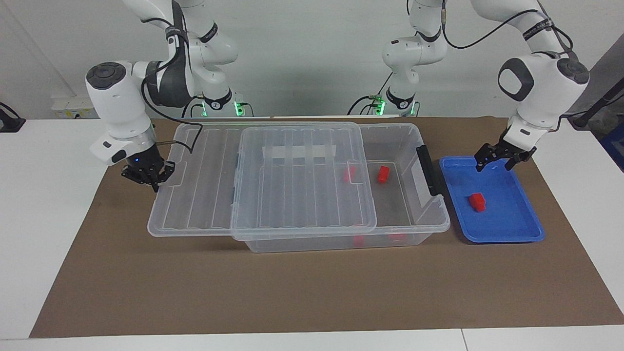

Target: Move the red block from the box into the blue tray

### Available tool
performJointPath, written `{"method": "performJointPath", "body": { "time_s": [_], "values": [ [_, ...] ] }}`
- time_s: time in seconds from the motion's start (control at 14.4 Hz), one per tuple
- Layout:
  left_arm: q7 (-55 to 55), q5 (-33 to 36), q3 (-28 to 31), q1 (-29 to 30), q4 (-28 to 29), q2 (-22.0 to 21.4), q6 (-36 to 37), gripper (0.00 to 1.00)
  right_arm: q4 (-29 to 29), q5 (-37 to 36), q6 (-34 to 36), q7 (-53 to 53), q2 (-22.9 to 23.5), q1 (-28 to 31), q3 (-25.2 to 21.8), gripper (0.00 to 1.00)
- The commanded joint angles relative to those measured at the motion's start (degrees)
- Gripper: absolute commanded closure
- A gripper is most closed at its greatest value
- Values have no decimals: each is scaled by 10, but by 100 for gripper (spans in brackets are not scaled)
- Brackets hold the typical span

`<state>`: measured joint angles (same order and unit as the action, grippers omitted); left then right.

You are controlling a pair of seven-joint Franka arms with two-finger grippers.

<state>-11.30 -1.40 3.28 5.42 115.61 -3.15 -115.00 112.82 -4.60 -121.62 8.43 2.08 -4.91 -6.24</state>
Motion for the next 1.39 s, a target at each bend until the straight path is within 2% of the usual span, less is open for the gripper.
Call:
{"method": "performJointPath", "body": {
  "time_s": [0.0,0.21,0.35,0.56,0.97,1.32],
  "values": [
    [-6,-8,-1,-7,-15,-33,58,0,13,16,-9,-17,-6,-12,0,100],
    [5,-8,-12,-7,-76,-38,136,0,13,17,-10,-36,-3,-34,0,100],
    [11,-5,-20,-7,-100,-38,155,0,12,24,-11,-41,-1,-47,0,100],
    [63,-4,-44,-7,-103,-50,156,0,11,44,-12,-58,1,-66,0,100],
    [168,-4,-154,-7,-114,-53,152,0,9,46,-12,-92,1,-95,0,100],
    [226,-5,-186,-9,-106,-59,159,0,9,55,-12,-111,1,-109,0,100]
  ]
}}
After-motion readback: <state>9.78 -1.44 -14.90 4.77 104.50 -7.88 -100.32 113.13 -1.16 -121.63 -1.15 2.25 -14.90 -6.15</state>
